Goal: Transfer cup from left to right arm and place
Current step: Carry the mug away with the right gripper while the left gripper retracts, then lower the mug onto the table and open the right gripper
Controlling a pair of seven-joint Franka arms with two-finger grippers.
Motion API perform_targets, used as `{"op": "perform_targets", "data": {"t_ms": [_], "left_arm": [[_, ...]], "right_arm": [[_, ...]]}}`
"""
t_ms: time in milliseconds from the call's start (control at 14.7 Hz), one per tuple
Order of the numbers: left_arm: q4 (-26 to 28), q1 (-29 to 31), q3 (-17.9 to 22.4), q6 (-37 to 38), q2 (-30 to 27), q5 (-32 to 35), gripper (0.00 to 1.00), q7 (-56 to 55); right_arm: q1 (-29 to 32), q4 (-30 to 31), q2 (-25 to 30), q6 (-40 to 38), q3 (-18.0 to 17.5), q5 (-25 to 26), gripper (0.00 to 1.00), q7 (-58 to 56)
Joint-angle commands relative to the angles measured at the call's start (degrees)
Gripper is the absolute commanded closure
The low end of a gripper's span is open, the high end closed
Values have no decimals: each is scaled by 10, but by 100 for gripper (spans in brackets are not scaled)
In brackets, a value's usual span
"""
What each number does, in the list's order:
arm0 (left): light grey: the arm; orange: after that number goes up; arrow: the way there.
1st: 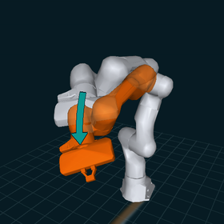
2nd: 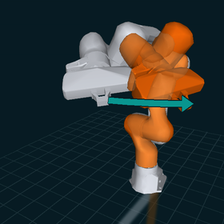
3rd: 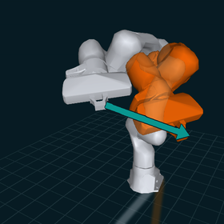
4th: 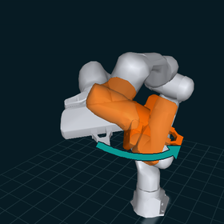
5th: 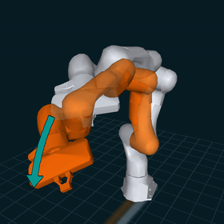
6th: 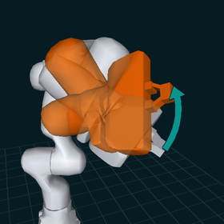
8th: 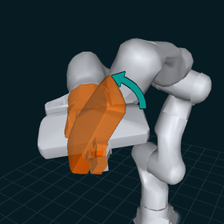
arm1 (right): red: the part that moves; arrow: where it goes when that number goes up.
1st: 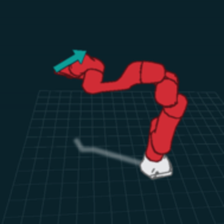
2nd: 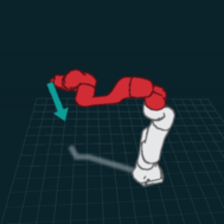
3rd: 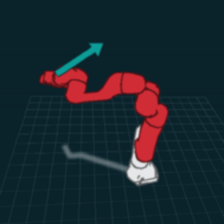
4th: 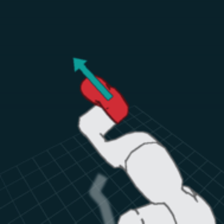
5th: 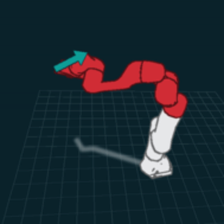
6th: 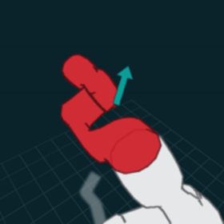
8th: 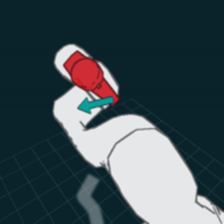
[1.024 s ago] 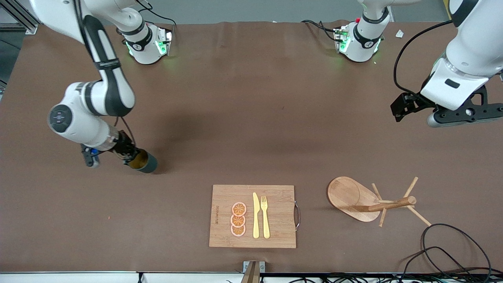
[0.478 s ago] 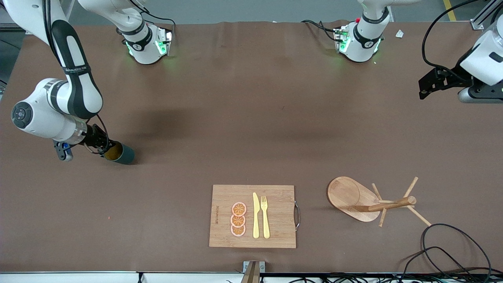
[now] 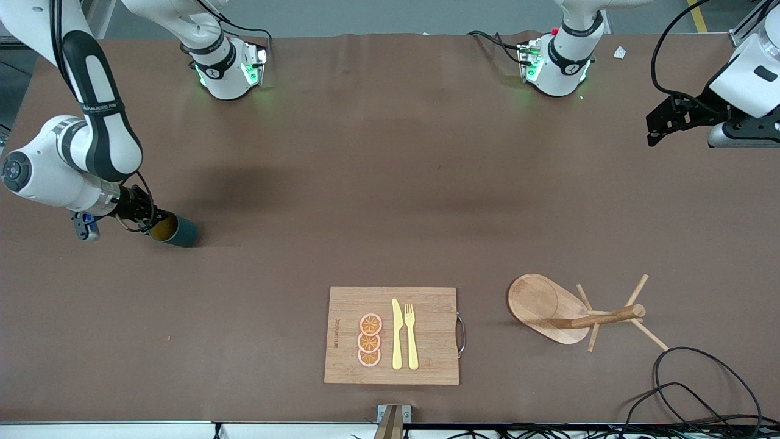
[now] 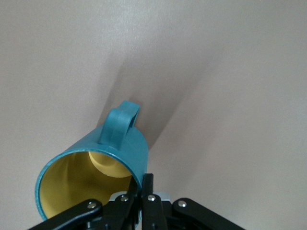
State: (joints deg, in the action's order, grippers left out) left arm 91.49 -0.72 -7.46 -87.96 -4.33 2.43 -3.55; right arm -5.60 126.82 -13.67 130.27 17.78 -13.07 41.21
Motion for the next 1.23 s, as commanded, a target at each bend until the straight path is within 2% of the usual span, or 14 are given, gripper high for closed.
{"op": "perform_targets", "data": {"t_ms": [0,68,137,205,273,341,546,683,956,1160], "left_arm": [[10,4,-3,-6,-12,-12,0,-2],[9,5,0,-5,-12,-13,0,-1],[9,5,2,-4,-12,-13,0,0],[9,5,3,-4,-11,-12,0,-1],[8,5,3,-4,-10,-12,0,-2],[6,5,3,-4,-9,-12,0,-2],[3,5,3,-3,-6,-12,0,-1],[1,17,3,-3,-6,-13,0,0],[-3,19,3,-6,-4,-13,0,0],[-3,19,3,-7,-4,-13,0,0]], "right_arm": [[5,18,22,3,-7,36,76,-7],[7,17,21,3,-8,48,46,-5],[14,16,20,3,-8,49,33,-10],[19,13,20,3,-8,49,25,-22],[20,8,21,-5,-8,49,4,-51],[21,-11,21,-38,-8,49,0,-77],[18,-127,21,-182,-9,49,0,-122],[14,-196,21,-256,-10,50,0,-222],[15,-281,22,-319,-10,55,0,-442],[10,-353,21,-387,-13,88,0,-457]]}}
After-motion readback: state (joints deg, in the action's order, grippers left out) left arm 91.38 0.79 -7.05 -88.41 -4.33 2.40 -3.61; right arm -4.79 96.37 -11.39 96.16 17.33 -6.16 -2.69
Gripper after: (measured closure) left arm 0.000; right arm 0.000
